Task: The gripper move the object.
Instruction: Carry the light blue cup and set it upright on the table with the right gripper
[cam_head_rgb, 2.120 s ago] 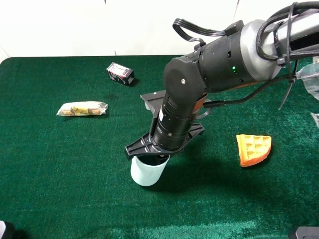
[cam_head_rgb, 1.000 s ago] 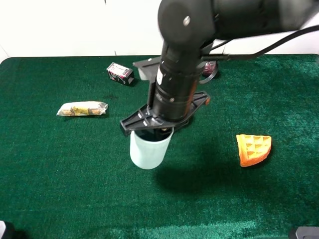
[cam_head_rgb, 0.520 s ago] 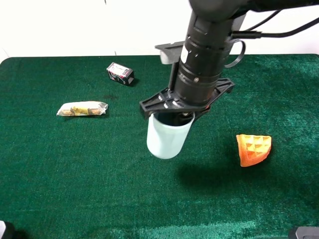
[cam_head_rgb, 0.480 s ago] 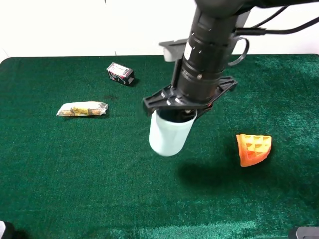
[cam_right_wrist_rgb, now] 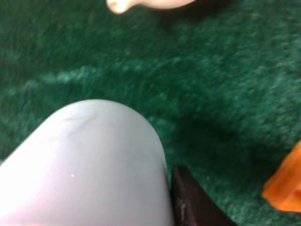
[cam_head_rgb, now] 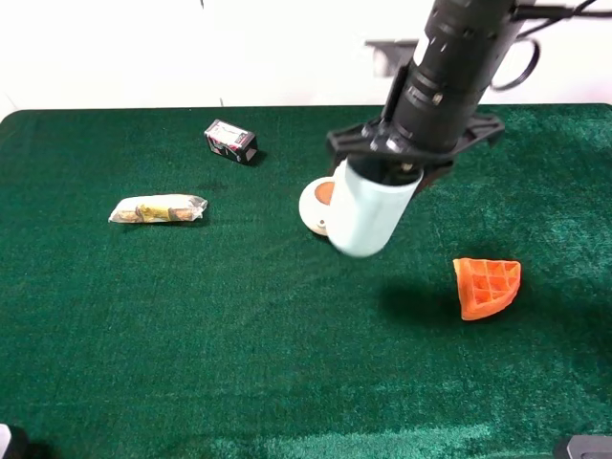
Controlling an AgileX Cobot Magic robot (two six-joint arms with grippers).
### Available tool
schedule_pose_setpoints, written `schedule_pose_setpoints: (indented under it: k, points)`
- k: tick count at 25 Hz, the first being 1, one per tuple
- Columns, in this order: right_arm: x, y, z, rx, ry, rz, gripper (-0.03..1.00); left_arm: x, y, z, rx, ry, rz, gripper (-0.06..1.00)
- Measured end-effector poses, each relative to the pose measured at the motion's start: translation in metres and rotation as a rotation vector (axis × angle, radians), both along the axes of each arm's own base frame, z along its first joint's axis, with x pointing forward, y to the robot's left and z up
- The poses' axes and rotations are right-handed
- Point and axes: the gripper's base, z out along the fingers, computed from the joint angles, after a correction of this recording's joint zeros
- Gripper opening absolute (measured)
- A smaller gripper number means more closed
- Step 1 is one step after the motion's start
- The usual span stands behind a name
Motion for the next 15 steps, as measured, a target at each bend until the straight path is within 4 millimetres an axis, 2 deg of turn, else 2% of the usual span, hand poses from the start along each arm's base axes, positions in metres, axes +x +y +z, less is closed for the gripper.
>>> schedule_pose_setpoints:
  k: [9,15]
  points:
    - [0.048,-0.039,0.036,-0.002,-0.143,-0.097,0.05,0.000,0.000,0.000,0.000,0.000,0.000,0.99]
    - [0.081,-0.071,0.037,-0.017,-0.169,-0.168,0.05,0.000,0.000,0.000,0.000,0.000,0.000,0.99]
